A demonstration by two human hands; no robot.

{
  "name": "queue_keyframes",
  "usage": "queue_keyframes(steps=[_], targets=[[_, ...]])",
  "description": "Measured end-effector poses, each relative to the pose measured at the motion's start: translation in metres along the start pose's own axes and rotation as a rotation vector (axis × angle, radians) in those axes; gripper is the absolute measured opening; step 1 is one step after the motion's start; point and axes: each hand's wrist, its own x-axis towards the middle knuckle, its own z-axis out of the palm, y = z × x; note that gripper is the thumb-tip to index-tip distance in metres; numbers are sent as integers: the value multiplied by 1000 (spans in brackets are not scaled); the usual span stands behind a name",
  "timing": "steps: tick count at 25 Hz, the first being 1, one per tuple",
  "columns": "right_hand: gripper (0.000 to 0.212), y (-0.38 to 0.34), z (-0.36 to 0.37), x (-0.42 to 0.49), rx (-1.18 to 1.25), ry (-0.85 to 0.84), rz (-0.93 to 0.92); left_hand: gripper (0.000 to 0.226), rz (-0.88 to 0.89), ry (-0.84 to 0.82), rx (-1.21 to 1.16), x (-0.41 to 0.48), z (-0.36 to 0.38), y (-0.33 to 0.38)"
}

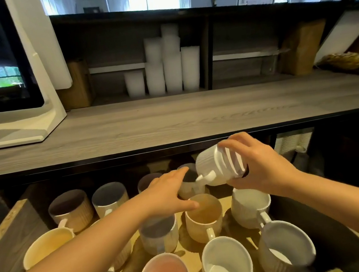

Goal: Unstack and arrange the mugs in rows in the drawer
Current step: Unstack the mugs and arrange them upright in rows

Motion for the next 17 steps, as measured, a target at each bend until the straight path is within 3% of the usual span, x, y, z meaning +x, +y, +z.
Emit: queue_keyframes(steps=[5, 10, 13, 17], targets=[[64, -26, -15, -4, 570, 141, 59, 103, 78, 112, -540, -16, -19, -6], [55, -46, -4, -3, 922, 61, 119, 73, 166, 279, -736, -26, -26, 0], [60, -46, -9, 0, 872, -96, 115, 75, 168, 335, -730, -28, -31, -4], [70, -47, -26, 11, 734, -267, 29, 80, 184, 267, -583, -25, -42, 2]])
